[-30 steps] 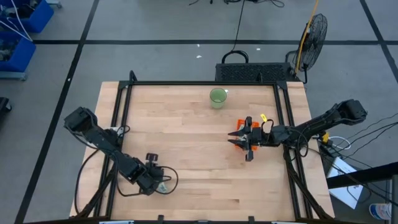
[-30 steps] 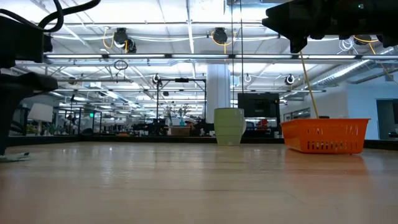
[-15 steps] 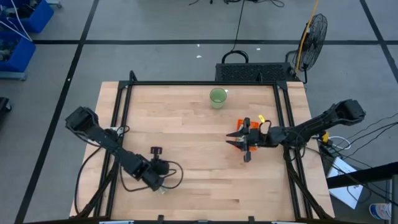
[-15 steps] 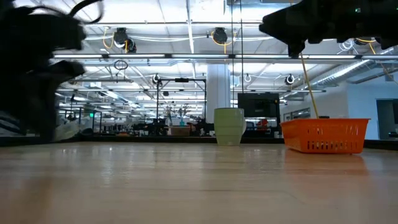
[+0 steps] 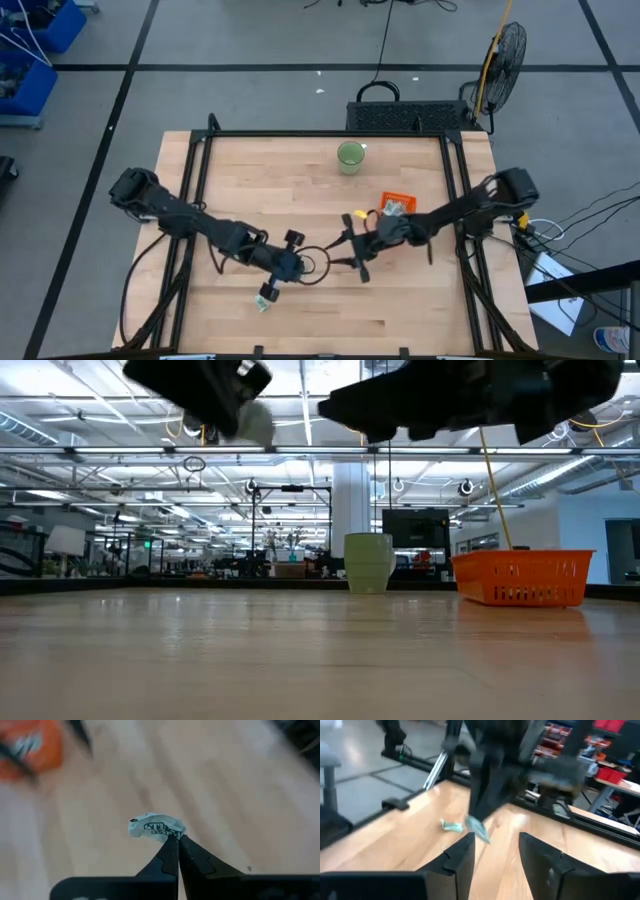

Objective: Pick and place Stevia / Truvia into bins
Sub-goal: Put the light green packet into the orange basket

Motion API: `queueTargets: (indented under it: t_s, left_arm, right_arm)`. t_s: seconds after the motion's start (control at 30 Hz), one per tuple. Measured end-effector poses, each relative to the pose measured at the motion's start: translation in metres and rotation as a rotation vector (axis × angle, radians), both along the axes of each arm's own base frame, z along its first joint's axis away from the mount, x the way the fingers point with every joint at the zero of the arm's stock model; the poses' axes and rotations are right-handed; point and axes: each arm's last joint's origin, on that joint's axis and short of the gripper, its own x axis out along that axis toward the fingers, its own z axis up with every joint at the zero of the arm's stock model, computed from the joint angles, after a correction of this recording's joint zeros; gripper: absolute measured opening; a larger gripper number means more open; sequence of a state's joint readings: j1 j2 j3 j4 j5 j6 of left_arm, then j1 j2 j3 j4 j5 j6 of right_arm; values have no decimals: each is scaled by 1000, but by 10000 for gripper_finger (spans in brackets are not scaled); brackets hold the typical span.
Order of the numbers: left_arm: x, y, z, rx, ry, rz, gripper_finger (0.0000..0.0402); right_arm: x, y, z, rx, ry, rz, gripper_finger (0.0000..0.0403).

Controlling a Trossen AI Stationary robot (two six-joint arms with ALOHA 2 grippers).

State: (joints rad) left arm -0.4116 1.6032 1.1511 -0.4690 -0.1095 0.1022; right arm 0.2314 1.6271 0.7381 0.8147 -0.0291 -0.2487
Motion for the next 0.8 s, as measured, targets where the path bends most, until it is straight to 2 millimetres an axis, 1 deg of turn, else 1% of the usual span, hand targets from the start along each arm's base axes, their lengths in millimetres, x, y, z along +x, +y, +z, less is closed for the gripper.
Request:
queueTargets:
  t_s: [0.1,0.2,0.23,0.33,0.4,0.57,0.7,0.8]
  left_arm:
    - [6,1,12,-36,-28,-97,15]
    - [9,3,19,-33,-49,-132,18]
    - [10,4,19,-29,-52,-135,17]
    - [12,10,19,-19,-50,-129,6]
    - [13,13,19,-32,-44,-124,6]
    - [17,17,21,-72,-63,-143,18]
    - [19,17,24,-120,-90,-194,7]
    - [21,20,24,-127,-99,-181,8]
  right_arm:
    - [13,3,-5,-8,-1,2,162]
    - [22,5,-6,3,-14,11,171]
    - [23,6,-6,8,-17,43,173]
    - [26,11,-6,24,-16,155,176]
    - [27,12,-5,29,-19,184,175]
    - [28,11,-3,32,-26,177,174]
    - [28,10,-3,25,-29,138,174]
    - [29,10,-3,25,-25,129,174]
